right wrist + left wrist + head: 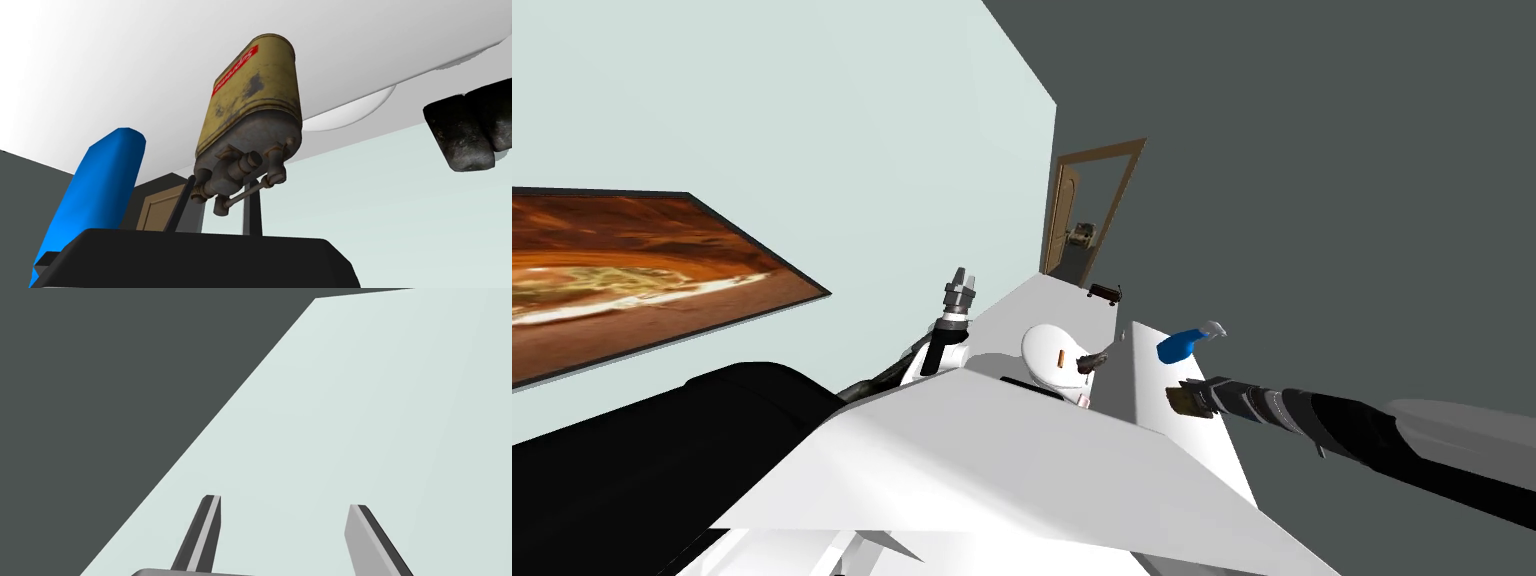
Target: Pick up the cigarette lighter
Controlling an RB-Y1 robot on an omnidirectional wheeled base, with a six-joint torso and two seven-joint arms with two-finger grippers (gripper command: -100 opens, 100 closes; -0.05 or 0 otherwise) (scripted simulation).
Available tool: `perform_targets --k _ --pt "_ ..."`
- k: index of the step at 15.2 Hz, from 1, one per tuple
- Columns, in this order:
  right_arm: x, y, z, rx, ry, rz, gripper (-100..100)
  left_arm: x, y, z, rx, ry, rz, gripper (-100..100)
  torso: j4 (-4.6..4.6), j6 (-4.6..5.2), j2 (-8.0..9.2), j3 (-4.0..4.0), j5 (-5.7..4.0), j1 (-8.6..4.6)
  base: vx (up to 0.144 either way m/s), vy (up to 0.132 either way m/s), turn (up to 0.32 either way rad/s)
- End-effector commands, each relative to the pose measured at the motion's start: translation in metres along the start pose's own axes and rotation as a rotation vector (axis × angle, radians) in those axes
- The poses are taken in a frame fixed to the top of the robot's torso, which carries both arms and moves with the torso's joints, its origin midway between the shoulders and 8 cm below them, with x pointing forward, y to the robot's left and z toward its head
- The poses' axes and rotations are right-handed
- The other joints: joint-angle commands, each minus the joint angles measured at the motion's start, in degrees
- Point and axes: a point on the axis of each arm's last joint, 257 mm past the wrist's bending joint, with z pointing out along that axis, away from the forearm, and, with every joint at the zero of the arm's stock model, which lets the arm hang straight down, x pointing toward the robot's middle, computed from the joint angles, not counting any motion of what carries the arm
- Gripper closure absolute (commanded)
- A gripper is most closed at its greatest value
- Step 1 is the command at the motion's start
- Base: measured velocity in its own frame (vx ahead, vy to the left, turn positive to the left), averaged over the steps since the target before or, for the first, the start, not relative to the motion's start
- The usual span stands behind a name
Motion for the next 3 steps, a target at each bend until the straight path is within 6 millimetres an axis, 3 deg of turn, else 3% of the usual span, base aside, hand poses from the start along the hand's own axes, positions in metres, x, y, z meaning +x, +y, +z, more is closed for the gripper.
perform_targets --k 1,3 --pt "0.0003 0.0158 0.0042 -0.019 0.004 0.010 100 0.0000 0.0000 0.0000 0.000 0.000 0.000 0 0.00 0.00 0.00 0.00 0.00 0.00 0.021 -0.042 -0.080" --pt "0.0013 0.0125 0.0041 -0.013 0.005 0.008 100 0.0000 0.0000 0.0000 0.000 0.000 0.000 0 0.01 -0.10 0.00 0.00 0.00 0.07 0.011 -0.017 0.001"
